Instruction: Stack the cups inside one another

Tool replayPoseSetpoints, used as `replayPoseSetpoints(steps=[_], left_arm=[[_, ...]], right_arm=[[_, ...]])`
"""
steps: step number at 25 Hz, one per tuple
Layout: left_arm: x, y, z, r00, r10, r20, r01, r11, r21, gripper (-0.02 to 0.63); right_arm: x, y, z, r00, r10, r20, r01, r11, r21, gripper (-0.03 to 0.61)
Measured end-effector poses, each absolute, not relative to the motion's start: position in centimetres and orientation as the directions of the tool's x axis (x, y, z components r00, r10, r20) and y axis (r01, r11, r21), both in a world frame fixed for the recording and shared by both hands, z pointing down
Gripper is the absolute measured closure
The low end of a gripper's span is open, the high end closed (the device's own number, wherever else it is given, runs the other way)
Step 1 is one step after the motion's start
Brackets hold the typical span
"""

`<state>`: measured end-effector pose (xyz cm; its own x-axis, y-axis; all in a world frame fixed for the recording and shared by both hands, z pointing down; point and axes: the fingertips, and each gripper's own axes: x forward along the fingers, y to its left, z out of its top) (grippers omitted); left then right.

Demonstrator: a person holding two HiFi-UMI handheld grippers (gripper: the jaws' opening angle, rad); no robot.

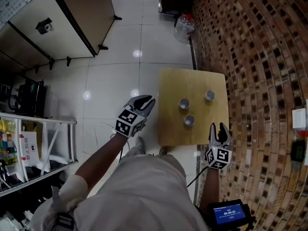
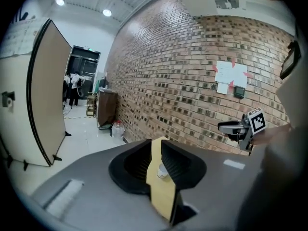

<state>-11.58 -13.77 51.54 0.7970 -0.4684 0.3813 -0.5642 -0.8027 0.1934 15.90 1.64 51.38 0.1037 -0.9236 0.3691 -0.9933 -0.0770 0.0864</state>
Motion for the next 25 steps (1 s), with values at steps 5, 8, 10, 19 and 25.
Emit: replayPoseSetpoints(steps=[5, 8, 10, 19, 25], left_arm=[[-10.7, -13.1, 51.5, 0.773, -0.481, 0.414, -0.584, -0.794, 0.167, 0.592], [-10.1, -13.3, 51.0, 0.779, -0.480, 0.402, -0.585, -0.788, 0.192, 0.533], [-9.7, -13.3, 51.2, 0.780, -0.476, 0.407, -0.582, -0.791, 0.191, 0.531], [-7.8, -10.8, 54.1, 0.760, -0.433, 0.485, -0.586, -0.779, 0.223, 0.534], [-7.1, -10.5, 54.8, 0.738, -0.443, 0.509, -0.601, -0.774, 0.198, 0.535]], right_arm=[[14.9, 0.8, 52.6, 0.028, -0.926, 0.378, -0.996, 0.007, 0.090, 0.416], [14.1, 0.6, 54.0, -0.033, -0.910, 0.413, -0.991, 0.083, 0.105, 0.416], [13.4, 0.7, 55.6, -0.079, -0.885, 0.459, -0.982, 0.149, 0.119, 0.416], [10.3, 1.1, 65.2, -0.232, -0.693, 0.682, -0.880, 0.449, 0.157, 0.439], [9.7, 0.5, 73.7, -0.224, -0.518, 0.826, -0.763, 0.620, 0.181, 0.445]])
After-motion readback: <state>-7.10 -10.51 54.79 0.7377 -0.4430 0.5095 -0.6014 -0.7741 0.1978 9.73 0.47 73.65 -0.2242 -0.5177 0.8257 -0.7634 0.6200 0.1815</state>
